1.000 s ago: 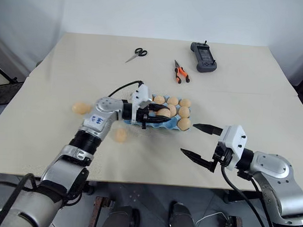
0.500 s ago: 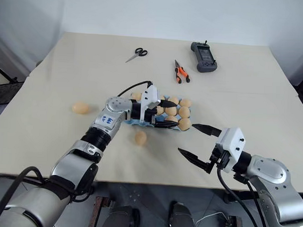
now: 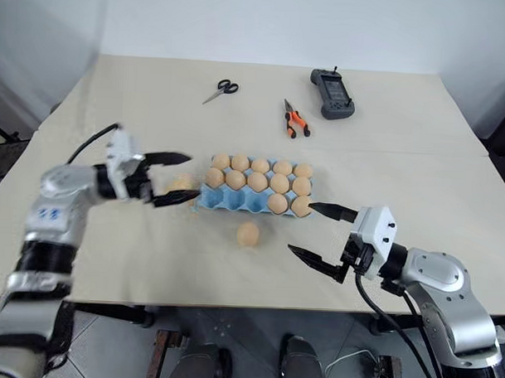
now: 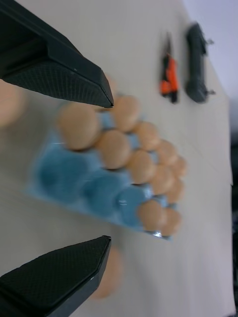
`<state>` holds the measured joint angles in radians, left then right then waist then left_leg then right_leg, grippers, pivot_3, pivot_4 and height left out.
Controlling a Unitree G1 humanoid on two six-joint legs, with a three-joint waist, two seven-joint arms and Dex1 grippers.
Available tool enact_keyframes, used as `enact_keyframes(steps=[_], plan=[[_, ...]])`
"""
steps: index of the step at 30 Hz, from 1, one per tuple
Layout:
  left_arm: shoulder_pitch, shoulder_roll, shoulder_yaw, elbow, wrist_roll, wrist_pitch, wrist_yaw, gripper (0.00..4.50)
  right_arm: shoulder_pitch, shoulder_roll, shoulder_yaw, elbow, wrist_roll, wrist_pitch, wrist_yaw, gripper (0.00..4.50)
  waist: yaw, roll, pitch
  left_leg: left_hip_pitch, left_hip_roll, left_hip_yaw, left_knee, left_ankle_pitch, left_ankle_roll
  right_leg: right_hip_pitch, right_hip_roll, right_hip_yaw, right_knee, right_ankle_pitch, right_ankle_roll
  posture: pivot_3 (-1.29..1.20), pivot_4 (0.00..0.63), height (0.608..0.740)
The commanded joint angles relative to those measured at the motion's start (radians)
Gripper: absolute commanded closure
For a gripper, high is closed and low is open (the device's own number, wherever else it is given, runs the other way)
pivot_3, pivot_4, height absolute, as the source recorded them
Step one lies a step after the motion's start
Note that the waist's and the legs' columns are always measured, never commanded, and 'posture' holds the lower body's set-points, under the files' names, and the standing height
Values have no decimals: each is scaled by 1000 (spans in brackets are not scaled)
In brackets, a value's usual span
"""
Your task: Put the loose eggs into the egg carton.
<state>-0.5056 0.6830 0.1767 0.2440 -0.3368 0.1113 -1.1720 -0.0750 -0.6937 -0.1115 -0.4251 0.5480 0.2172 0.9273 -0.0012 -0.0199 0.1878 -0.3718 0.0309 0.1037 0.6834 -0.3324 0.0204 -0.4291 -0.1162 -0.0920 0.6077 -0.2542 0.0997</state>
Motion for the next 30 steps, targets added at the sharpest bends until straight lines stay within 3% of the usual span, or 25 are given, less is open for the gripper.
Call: enact_keyframes(steps=[1,5,9,14,25,30], plan=[[160,43,105,-152,-58,9,25,148,-7,1,-14,0,2,-24,20,0,0,0,0,0,0,0,0,0,0,0,0,0,0,0,0,0,150,740],[367,49,204,-206,-62,-33,69,148,0,3,-11,32,-12,-42,40,0,1,0,0,1,0,-1,0,-2,0,0,-5,0,-4,0,0,0,150,740],[430,36,227,-241,-93,-20,103,148,4,6,-10,65,-21,-56,58,0,7,0,0,0,-1,-4,0,-5,5,1,-15,-8,-3,-1,-3,0,150,740],[389,23,180,-279,-103,-11,122,148,-13,6,17,95,-46,-51,66,0,8,0,0,1,-1,-3,0,-4,4,1,-17,-12,-3,0,-4,0,150,740],[287,29,-21,-353,-135,58,8,148,-102,85,172,189,-223,59,-94,0,-2,1,0,1,-1,2,0,-2,-2,-1,-15,-15,-1,0,-4,0,150,740],[268,32,-45,-356,-133,61,-13,148,-115,114,199,255,-255,68,-107,0,-2,1,0,1,-1,2,0,-2,-1,-1,-13,-17,-1,0,-4,0,150,740]])
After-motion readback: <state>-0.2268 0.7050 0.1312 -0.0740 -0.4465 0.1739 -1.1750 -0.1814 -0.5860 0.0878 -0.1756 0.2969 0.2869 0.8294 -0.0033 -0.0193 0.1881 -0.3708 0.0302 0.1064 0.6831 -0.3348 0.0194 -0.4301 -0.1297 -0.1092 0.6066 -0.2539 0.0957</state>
